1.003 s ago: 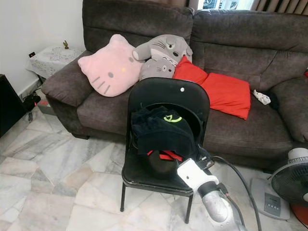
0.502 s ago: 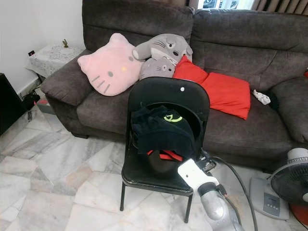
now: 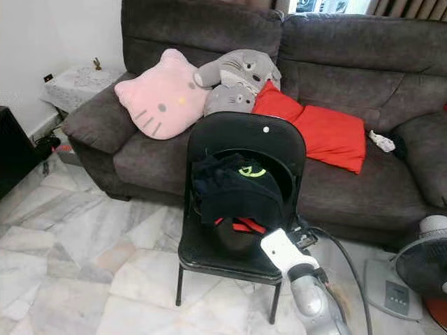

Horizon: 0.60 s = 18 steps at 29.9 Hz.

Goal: Hang hanger

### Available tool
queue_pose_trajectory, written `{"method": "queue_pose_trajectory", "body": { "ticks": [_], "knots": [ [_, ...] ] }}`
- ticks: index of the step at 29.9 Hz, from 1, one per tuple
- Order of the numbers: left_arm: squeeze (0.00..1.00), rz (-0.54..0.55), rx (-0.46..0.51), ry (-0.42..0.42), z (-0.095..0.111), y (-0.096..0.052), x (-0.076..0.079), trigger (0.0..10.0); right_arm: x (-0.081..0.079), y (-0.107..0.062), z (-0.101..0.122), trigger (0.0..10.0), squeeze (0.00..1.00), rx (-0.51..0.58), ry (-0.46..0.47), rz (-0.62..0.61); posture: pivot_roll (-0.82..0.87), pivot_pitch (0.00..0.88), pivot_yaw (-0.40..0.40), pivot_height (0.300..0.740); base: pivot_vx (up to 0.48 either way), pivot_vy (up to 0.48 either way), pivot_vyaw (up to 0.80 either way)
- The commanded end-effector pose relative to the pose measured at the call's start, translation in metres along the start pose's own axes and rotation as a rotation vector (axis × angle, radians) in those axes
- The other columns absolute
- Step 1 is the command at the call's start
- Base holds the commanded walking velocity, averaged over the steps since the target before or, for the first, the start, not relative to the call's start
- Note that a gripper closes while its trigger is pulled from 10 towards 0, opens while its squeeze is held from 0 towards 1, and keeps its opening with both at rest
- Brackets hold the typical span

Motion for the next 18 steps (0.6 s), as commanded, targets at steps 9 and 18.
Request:
{"method": "queue_pose_trajectory", "body": {
  "ticks": [9,18],
  "knots": [
    [0.00,-0.023,-0.033,0.015,-0.004,0.000,0.006,10.0,0.006,0.007,0.001,10.0,0.00,0.032,0.069,-0.063,-0.17,0.075,-0.004,0.740,0.000,0.000,0.00],
    [0.00,0.020,-0.009,0.008,-0.003,-0.001,-0.022,10.0,0.010,0.008,0.011,10.0,0.00,0.103,0.116,-0.099,-0.17,0.075,-0.002,0.740,0.000,0.000,0.00]
  ]
}}
Point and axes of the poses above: a point about 5 cm out from each wrist's last joint towards the gripper, its own y axis pointing out of the wrist towards the gripper, its own z axis along the axis of the wrist's last joint, x = y × z, the point moved 5 cm from there along y, pointing out of the wrist towards the gripper, and after that the axes turned 10 degrees about y, right-handed, at the moved point
